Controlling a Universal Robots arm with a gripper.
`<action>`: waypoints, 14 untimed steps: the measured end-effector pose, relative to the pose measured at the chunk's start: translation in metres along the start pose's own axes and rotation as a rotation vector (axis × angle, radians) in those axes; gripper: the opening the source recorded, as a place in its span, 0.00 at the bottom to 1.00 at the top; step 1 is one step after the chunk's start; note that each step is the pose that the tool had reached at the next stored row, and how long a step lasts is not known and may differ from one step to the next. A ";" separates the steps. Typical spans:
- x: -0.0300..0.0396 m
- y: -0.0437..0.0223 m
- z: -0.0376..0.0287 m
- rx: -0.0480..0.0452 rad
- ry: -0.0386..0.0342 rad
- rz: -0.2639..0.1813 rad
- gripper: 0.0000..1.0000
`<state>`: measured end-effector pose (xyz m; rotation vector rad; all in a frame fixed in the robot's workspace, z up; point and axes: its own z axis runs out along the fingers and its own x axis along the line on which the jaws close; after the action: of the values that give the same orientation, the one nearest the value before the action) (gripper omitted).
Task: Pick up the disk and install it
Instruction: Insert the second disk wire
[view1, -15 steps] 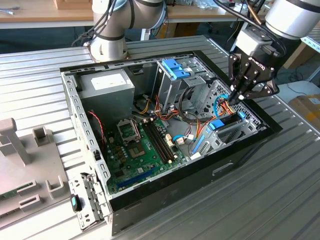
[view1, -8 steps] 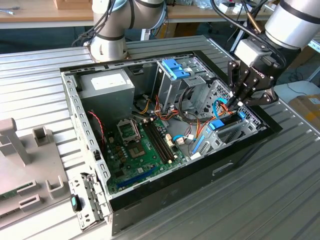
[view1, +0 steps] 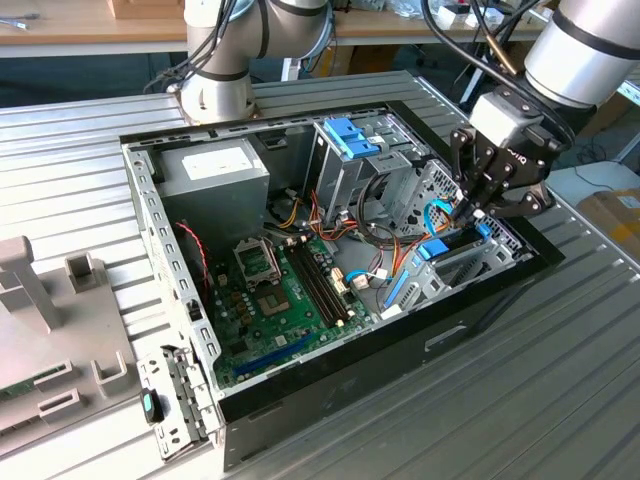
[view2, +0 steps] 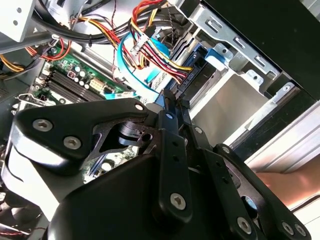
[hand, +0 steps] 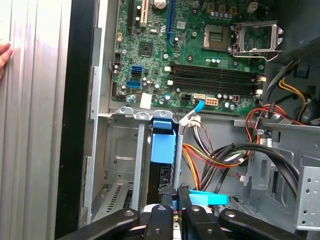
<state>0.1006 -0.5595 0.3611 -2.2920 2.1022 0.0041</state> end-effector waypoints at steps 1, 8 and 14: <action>0.0003 0.0000 0.0006 0.0006 0.0002 -0.001 0.16; 0.0013 0.0003 0.0104 0.0013 0.0004 -0.003 0.16; 0.0014 -0.0006 0.0109 0.0013 0.0001 -0.003 0.16</action>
<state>0.1016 -0.5606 0.3502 -2.2945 2.0981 0.0025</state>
